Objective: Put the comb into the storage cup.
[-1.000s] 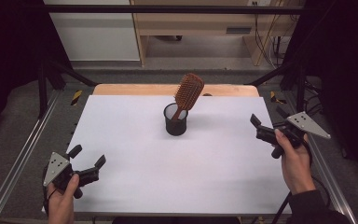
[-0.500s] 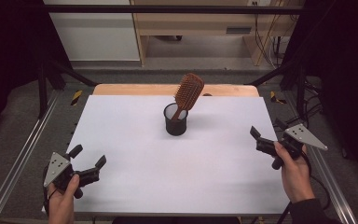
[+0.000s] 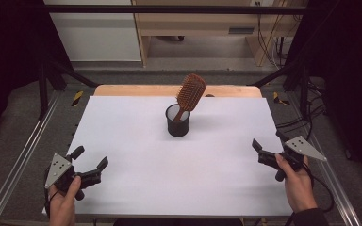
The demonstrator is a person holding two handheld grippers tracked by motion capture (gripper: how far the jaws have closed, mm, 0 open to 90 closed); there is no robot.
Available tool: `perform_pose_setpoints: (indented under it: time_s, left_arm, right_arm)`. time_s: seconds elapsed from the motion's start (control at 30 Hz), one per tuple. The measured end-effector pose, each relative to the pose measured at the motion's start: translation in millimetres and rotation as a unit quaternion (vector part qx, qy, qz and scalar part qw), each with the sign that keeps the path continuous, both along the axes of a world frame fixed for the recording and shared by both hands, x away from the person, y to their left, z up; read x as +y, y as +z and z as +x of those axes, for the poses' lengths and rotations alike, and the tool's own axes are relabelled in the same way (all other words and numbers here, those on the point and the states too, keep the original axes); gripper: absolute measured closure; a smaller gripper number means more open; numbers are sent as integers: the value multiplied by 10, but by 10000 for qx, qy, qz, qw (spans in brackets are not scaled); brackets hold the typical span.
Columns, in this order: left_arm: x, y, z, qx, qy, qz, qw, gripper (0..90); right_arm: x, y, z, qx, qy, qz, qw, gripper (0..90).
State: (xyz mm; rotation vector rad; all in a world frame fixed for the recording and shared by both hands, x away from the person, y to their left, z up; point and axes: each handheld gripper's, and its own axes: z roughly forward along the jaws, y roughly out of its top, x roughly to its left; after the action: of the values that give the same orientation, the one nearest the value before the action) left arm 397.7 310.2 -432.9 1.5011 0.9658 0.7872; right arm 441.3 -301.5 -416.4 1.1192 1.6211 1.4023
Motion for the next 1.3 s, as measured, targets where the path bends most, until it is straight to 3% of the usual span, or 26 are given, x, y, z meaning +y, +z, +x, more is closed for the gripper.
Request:
perform_pose_setpoints:
  time_s: [0.67,1.3]
  left_arm:
    - [-4,-3,2,5,-38,-27,10000,24]
    - [-18,-13,8,32,-88,-13,10000,24]
  right_arm:
    - [40,-242,-120,174,172,-133,9996,37]
    - [133,-371,-161,173,376,-325,9986,37]
